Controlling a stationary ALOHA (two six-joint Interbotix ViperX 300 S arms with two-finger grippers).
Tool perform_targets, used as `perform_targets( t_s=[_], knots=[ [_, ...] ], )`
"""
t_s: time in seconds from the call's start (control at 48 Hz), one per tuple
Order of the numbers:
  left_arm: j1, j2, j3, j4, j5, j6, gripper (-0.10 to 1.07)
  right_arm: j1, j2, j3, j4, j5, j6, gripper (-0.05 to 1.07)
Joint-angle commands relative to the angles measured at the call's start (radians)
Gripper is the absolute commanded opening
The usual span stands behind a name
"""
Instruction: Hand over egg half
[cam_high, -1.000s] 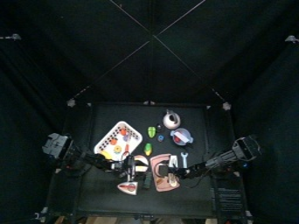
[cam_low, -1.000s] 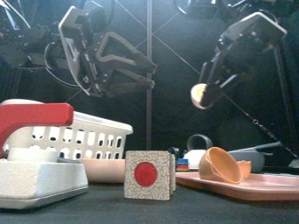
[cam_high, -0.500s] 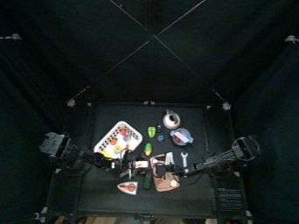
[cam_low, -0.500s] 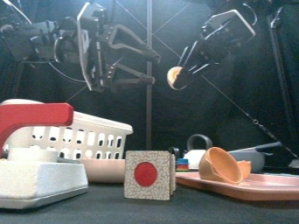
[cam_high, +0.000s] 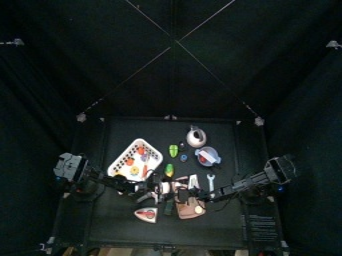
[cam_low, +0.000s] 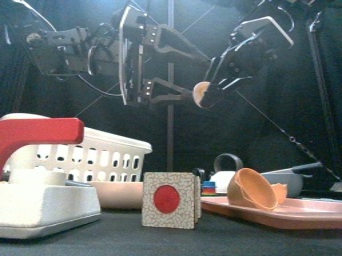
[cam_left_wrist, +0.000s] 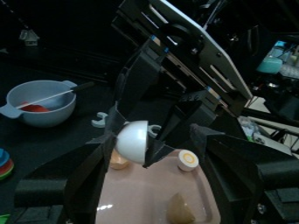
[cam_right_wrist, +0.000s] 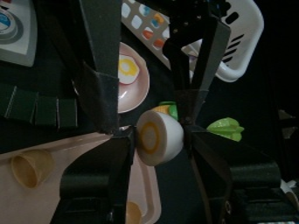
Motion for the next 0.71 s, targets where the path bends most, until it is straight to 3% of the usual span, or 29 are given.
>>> perform_targets(
  t_s=[0.0, 0.688],
  knots=[
    [0.021, 0.006, -0.029, 0.002, -0.008, -0.006, 1.02, 0.002, -0.015, -0.025, -0.006, -0.005, -0.002, 0.76],
    [0.055, -0.054, 0.037, -0.035, -0.008, -0.002, 1.02, 0.005, -0.025, -0.015, -0.006, 0.003, -0.002, 0.76]
  ],
)
